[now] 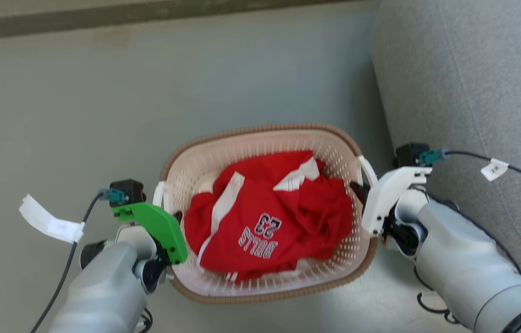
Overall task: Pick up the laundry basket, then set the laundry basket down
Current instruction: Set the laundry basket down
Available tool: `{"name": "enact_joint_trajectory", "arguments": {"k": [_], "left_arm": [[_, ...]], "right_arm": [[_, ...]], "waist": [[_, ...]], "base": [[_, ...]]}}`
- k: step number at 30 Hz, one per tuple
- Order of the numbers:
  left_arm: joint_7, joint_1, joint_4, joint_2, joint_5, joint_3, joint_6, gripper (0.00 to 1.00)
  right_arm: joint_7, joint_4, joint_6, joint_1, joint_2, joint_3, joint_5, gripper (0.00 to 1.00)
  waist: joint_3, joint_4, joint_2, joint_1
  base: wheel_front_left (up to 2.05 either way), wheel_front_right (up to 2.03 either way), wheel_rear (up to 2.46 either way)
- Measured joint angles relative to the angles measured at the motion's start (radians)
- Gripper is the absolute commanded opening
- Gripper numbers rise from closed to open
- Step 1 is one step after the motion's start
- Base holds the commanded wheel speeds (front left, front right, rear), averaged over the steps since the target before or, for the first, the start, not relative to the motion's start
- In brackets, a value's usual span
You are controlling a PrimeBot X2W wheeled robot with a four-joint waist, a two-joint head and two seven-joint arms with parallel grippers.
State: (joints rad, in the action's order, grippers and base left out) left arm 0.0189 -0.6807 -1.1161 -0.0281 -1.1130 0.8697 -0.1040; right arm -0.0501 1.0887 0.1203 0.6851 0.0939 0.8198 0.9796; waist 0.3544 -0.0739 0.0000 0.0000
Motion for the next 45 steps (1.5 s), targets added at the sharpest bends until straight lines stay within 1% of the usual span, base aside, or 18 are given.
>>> {"name": "enact_joint_trajectory", "arguments": {"k": [10, 26, 37, 45], "left_arm": [[-0.081, -0.077, 0.017, -0.002, 0.01, 0.0, 0.003, 0.0], [-0.166, -0.164, 0.026, -0.005, 0.017, 0.0, 0.003, 0.0], [-0.21, -0.21, 0.036, -0.005, 0.017, 0.005, 0.003, 0.0], [-0.224, -0.258, 0.039, -0.005, 0.016, 0.006, 0.003, 0.0]], "right_arm": [[0.061, -0.015, 0.001, 0.072, 0.019, -0.005, 0.0, 0.0], [0.151, -0.022, 0.001, 0.151, 0.028, -0.012, 0.003, 0.0], [0.219, -0.022, 0.002, 0.191, 0.038, -0.011, 0.001, 0.0], [0.239, -0.022, 0.003, 0.236, 0.047, -0.011, 0.0, 0.0]], "waist": [[0.121, -0.001, 0.0, 0.0], [0.295, 0.006, 0.0, 0.0001], [0.388, 0.022, 0.0, 0.0001], [0.458, 0.032, 0.0, 0.0001]], "base": [[0.0, 0.0, 0.0], [0.0, 0.0, 0.0], [0.0, 0.0, 0.0], [0.0, 0.0, 0.0]]}}
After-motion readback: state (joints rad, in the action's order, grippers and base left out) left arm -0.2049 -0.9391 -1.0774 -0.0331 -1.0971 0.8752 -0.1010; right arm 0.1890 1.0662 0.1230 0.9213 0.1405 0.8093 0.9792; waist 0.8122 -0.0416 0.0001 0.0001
